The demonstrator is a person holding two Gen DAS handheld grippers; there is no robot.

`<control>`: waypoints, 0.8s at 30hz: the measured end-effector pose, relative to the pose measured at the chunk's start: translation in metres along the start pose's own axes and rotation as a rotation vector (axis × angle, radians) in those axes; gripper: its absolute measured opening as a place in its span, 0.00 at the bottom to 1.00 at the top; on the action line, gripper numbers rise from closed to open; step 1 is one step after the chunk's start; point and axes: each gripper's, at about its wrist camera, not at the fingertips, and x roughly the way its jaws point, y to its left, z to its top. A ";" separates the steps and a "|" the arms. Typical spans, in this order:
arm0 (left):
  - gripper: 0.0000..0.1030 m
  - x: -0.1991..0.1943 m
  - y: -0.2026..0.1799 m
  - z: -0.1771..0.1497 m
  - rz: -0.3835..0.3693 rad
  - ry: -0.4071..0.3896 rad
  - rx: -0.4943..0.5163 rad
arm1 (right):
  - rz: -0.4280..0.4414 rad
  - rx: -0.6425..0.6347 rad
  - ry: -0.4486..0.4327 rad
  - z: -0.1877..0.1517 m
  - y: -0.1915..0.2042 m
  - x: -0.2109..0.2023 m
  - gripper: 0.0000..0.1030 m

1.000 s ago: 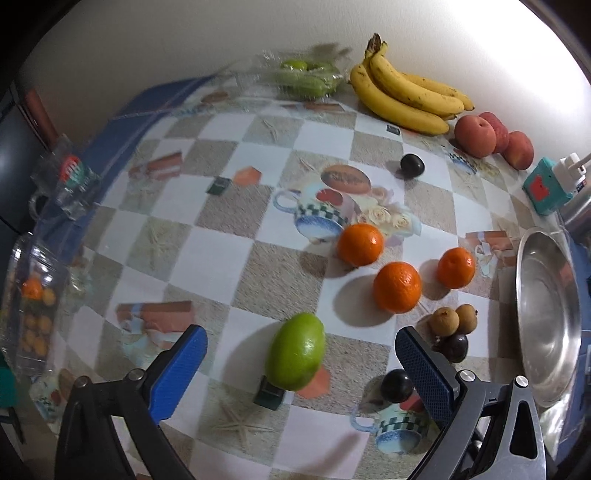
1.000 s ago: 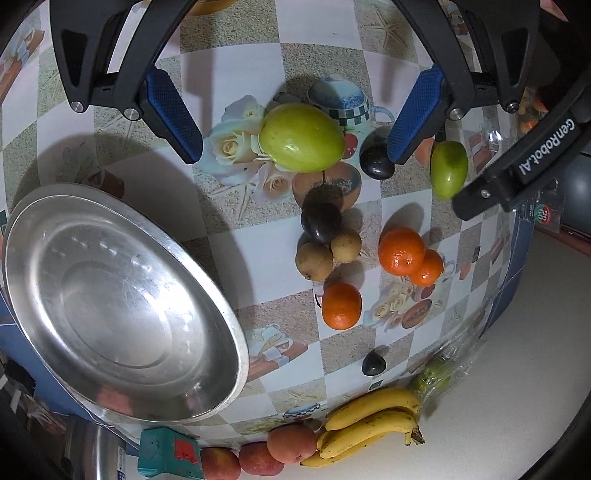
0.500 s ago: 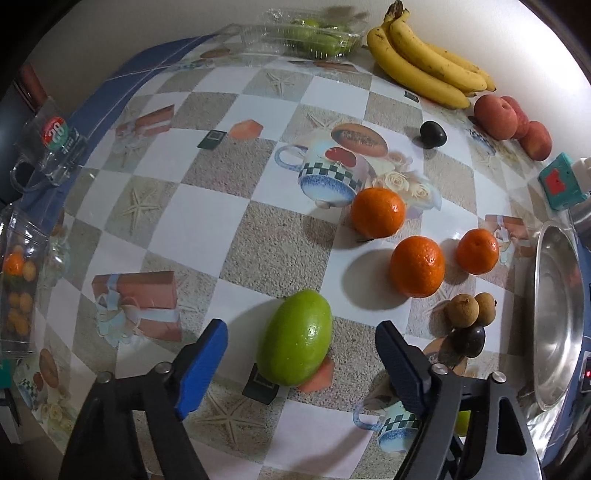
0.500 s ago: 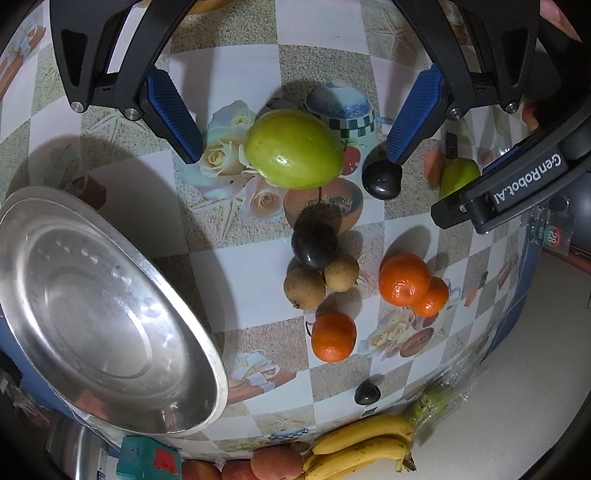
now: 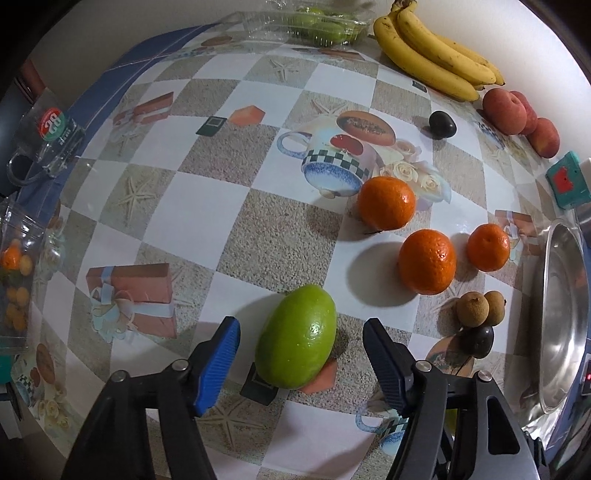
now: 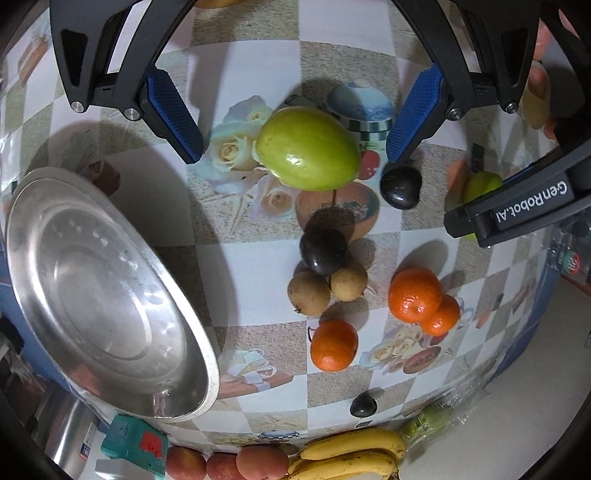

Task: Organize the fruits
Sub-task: 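Grasp the large green fruit with the left tool while the right tool grasps the yellow-green fruit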

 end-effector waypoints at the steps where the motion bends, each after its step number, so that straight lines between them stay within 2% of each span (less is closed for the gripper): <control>1: 0.70 0.001 0.000 0.000 0.002 0.001 -0.001 | -0.009 -0.012 -0.003 0.000 0.001 0.000 0.97; 5: 0.67 0.006 -0.001 -0.001 0.003 0.005 -0.003 | -0.041 -0.074 -0.024 -0.001 0.010 -0.001 0.96; 9: 0.63 0.008 -0.001 -0.001 0.004 0.014 -0.006 | -0.051 -0.075 -0.034 -0.001 0.008 -0.001 0.80; 11: 0.60 0.009 0.000 0.000 0.002 0.015 -0.006 | -0.044 -0.074 -0.033 -0.001 0.008 0.000 0.79; 19: 0.43 0.006 -0.001 0.001 0.005 0.016 -0.002 | -0.010 -0.086 -0.047 -0.001 0.008 -0.004 0.60; 24: 0.43 0.004 0.000 0.000 0.003 0.017 -0.006 | -0.006 -0.089 -0.051 -0.002 0.012 -0.006 0.54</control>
